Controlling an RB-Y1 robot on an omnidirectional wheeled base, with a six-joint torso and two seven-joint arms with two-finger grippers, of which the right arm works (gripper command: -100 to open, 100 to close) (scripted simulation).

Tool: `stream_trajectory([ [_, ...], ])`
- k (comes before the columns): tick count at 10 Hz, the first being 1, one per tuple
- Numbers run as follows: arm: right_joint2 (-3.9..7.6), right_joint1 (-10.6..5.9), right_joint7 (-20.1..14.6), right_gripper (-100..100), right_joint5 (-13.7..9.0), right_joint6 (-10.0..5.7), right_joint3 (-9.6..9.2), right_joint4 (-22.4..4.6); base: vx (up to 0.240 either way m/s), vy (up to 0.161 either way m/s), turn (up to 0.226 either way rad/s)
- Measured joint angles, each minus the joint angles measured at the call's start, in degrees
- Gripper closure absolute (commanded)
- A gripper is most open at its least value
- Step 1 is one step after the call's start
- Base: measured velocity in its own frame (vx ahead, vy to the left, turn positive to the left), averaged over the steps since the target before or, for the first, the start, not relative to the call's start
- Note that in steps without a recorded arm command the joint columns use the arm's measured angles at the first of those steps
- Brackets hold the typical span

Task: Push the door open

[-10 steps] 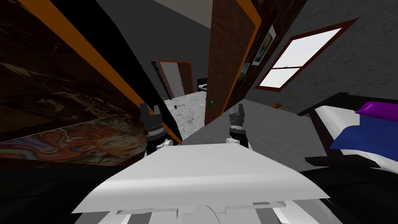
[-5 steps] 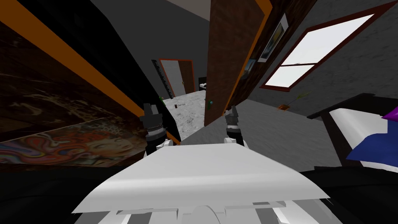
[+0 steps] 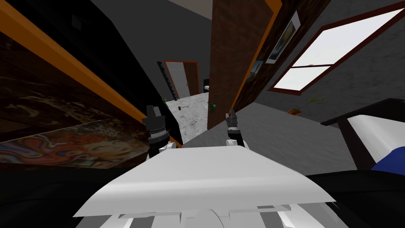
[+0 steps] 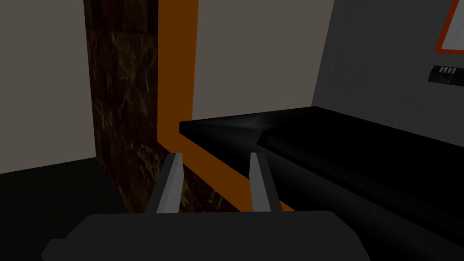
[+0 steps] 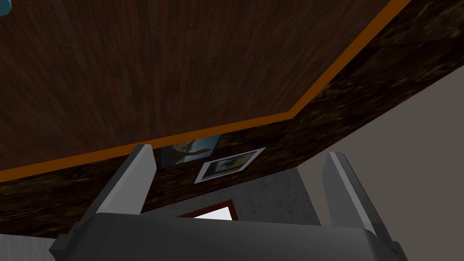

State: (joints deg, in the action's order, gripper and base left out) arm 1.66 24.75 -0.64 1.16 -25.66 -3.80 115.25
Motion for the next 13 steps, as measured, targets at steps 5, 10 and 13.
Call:
stream_trajectory([
  [5, 1.33, -3.31, -0.53, -100, 0.3, 1.7, -2.19, -6.44, 0.083, -0.127, 0.1],
  [10, 1.9, -6.6, -0.95, -100, 0.6, 3.11, -4.12, -12.49, 0.065, -0.107, 0.086],
  [13, 2.38, -8.22, -1.35, -100, 0.69, 4.44, -5.27, -15.34, 0.064, -0.118, 0.089],
])
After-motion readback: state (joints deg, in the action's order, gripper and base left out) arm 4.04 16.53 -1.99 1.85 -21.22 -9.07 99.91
